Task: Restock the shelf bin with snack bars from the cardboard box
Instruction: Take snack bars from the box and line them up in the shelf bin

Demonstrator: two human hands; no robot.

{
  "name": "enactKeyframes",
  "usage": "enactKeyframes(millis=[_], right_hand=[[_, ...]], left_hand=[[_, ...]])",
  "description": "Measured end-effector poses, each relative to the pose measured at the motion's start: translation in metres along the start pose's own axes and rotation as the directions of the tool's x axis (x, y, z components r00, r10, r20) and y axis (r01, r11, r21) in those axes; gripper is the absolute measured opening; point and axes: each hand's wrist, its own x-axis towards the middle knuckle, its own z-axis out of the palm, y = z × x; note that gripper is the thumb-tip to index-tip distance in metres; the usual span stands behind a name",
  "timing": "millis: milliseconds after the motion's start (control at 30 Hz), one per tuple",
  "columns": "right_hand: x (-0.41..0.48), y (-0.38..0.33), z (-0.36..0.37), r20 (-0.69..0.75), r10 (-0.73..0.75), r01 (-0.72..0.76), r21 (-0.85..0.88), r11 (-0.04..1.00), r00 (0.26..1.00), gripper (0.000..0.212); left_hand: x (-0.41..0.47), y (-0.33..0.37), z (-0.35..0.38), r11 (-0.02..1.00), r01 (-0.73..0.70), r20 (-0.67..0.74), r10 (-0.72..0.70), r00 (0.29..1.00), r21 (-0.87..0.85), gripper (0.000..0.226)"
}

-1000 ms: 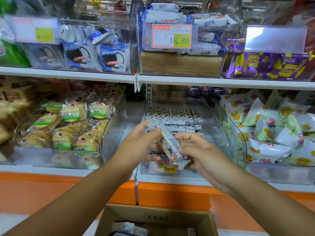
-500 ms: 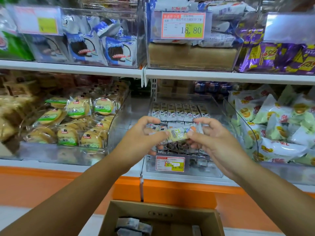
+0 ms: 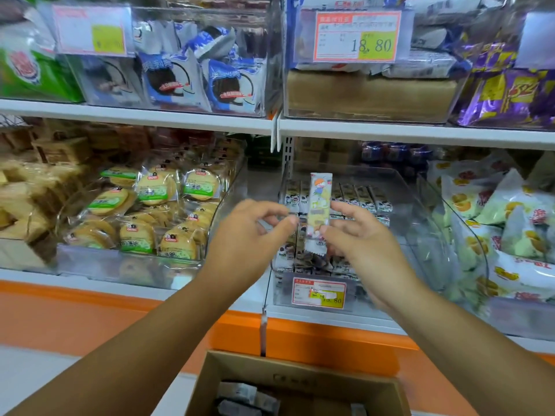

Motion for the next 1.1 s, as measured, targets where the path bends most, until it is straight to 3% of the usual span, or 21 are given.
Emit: enactKeyframes(millis=[67, 100, 167, 233, 333, 567, 667, 833, 967, 1033, 1100], right_hand=[[0.007, 0.0, -0.001, -0.029, 0.021, -0.024, -0.092, 0.995, 0.999, 0.034], [0.009, 0.001, 0.0, -0.019, 0.028, -0.031, -0.129, 0.991, 0.999, 0.033], [0.011, 0.005, 0.006, 0.016, 0.041, -0.037, -0.183, 0.982, 0.999, 0.03], [0.012, 0.009, 0.016, 0.044, 0.022, -0.012, -0.232, 0.973, 0.999, 0.026], [0.016, 0.016, 0.029, 0.072, -0.075, 0.096, -0.363, 0.927, 0.995, 0.02], [0.026, 0.024, 0.031, 0.18, -0.245, 0.3, -0.688, 0.661, 0.953, 0.027], [0.028, 0.027, 0.029, 0.216, -0.265, 0.338, -0.707, 0.621, 0.94, 0.032], [0.017, 0.025, 0.024, 0.27, -0.267, 0.378, -0.72, 0.582, 0.925, 0.038], [-0.017, 0.017, 0.011, 0.15, -0.511, 0.481, -0.628, 0.612, 0.846, 0.027], [-0.04, 0.03, 0.001, 0.222, -0.567, 0.572, -0.592, 0.568, 0.793, 0.021], [-0.065, 0.058, -0.01, 0.399, -0.509, 0.64, -0.579, 0.505, 0.763, 0.02]], left_hand=[[0.006, -0.009, -0.007, 0.998, -0.013, -0.058, 0.016, 0.998, 0.057, 0.028], [0.008, -0.015, -0.009, 0.998, 0.039, -0.018, -0.039, 0.999, 0.044, 0.036], [0.008, -0.024, -0.011, 0.98, 0.196, 0.158, -0.187, 0.97, -0.045, 0.048], [0.005, -0.025, -0.008, 0.948, 0.292, 0.307, -0.243, 0.92, -0.127, 0.046], [0.002, -0.019, -0.006, 0.95, 0.272, 0.374, -0.198, 0.906, -0.154, 0.037], [0.0, -0.025, -0.006, 0.959, 0.234, 0.39, -0.156, 0.907, -0.161, 0.042], [0.001, -0.025, -0.006, 0.969, 0.206, 0.386, -0.139, 0.912, -0.137, 0.042], [-0.019, -0.041, -0.008, 0.976, 0.215, 0.395, -0.215, 0.893, 0.045, 0.03], [-0.056, -0.063, -0.024, 0.957, 0.252, 0.416, -0.289, 0.862, 0.144, 0.019], [-0.081, -0.081, -0.03, 0.935, 0.27, 0.444, -0.348, 0.826, 0.231, 0.016], [-0.113, -0.105, -0.029, 0.908, 0.287, 0.48, -0.406, 0.777, 0.304, 0.015]])
